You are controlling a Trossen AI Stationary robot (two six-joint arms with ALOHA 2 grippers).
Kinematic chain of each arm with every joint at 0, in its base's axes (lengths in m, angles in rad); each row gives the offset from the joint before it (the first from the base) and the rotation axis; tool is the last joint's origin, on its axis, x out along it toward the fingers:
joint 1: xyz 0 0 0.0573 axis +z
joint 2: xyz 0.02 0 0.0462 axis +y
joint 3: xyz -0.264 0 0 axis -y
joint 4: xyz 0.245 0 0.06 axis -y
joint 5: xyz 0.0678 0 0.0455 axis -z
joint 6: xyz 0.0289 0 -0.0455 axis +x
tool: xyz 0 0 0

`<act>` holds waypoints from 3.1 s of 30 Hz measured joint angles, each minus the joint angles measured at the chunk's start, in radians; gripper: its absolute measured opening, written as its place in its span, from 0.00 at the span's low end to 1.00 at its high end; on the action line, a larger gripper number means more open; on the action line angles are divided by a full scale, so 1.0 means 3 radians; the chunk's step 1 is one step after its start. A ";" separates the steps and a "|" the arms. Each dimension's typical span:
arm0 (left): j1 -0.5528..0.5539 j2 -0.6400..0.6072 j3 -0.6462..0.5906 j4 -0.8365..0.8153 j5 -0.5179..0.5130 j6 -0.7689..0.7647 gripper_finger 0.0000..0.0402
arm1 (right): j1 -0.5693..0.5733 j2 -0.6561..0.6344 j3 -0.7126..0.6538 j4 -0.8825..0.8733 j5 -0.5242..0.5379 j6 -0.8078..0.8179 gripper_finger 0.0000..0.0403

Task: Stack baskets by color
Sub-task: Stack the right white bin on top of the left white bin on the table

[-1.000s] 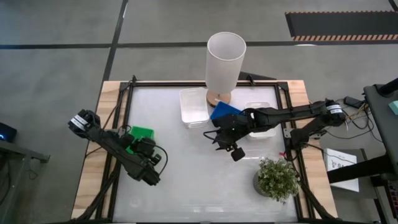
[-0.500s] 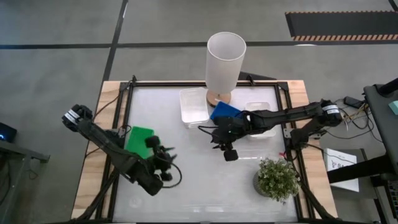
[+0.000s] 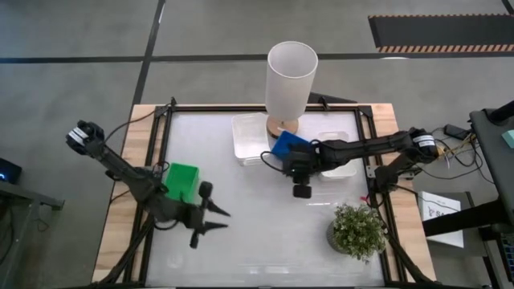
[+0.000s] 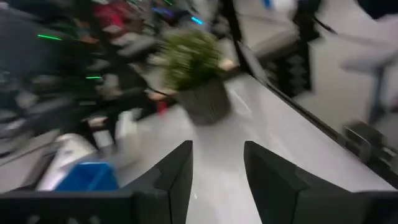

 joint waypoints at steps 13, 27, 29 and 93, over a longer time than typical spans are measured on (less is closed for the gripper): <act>0.0013 -0.0777 -0.0872 0.0937 -0.0397 0.0002 0.32 | -0.0089 -0.0010 -0.0198 -0.1550 -0.0018 -0.0114 0.43; 0.0012 -0.0764 -0.0878 0.0935 -0.0410 0.0027 0.32 | -0.0089 -0.0012 -0.1037 -0.1054 -0.0178 -0.0213 0.28; 0.0012 -0.0764 -0.0878 0.0939 -0.0413 0.0023 0.32 | -0.0092 -0.0012 -0.1100 -0.1035 -0.0177 -0.0213 0.21; 0.0000 -0.0804 -0.0851 0.0995 -0.0594 -0.0278 0.32 | 0.0414 0.1888 0.3494 -0.1887 0.0887 -0.0783 0.02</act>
